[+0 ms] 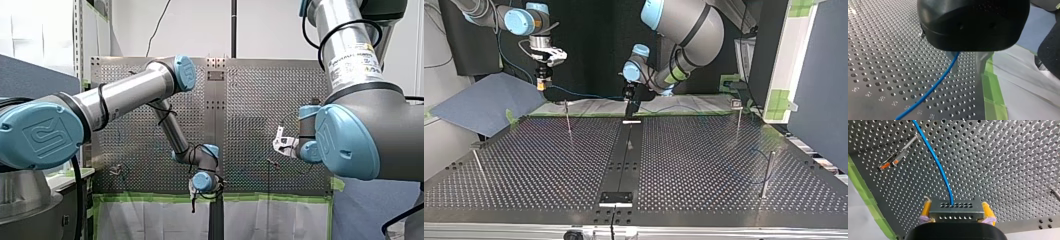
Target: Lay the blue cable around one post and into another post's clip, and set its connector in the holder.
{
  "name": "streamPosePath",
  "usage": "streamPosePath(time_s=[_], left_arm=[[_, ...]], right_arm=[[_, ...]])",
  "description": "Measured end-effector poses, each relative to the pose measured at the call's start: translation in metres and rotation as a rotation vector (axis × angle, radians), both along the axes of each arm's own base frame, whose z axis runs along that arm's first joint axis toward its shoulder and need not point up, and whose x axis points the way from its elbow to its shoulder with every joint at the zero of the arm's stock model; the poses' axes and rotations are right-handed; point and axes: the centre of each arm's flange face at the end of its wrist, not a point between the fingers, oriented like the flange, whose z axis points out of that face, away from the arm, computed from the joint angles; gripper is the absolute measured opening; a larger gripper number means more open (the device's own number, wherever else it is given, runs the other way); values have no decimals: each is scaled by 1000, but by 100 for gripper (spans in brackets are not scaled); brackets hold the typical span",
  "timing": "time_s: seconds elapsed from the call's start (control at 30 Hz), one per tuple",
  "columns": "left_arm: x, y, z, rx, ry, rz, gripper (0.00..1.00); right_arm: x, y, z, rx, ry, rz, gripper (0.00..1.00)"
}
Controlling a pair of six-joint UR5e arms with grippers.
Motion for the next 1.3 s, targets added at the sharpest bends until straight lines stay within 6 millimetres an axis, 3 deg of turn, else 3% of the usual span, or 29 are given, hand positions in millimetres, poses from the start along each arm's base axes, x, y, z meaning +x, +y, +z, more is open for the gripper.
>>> streamPosePath(time_s=[0.2, 0.4, 0.57, 0.9, 1.07, 1.3], left_arm=[[0, 2, -1, 8, 8, 0, 54], [1, 3, -1, 9, 9, 2, 46], [1, 5, -1, 13, 12, 5, 34], [1, 5, -1, 20, 14, 5, 20], [1, 5, -1, 20, 14, 6, 5], [2, 7, -1, 20, 14, 7, 5]], right_arm=[[0, 0, 0, 2, 1, -1, 0], [0, 0, -1, 4, 1, -1, 0], [0, 0, -1, 1, 0, -1, 0], [-1, 0, -1, -2, 4, -3, 0], [-1, -1, 0, -4, 4, -3, 0], [-1, -1, 0, -8, 3, -5, 0]])
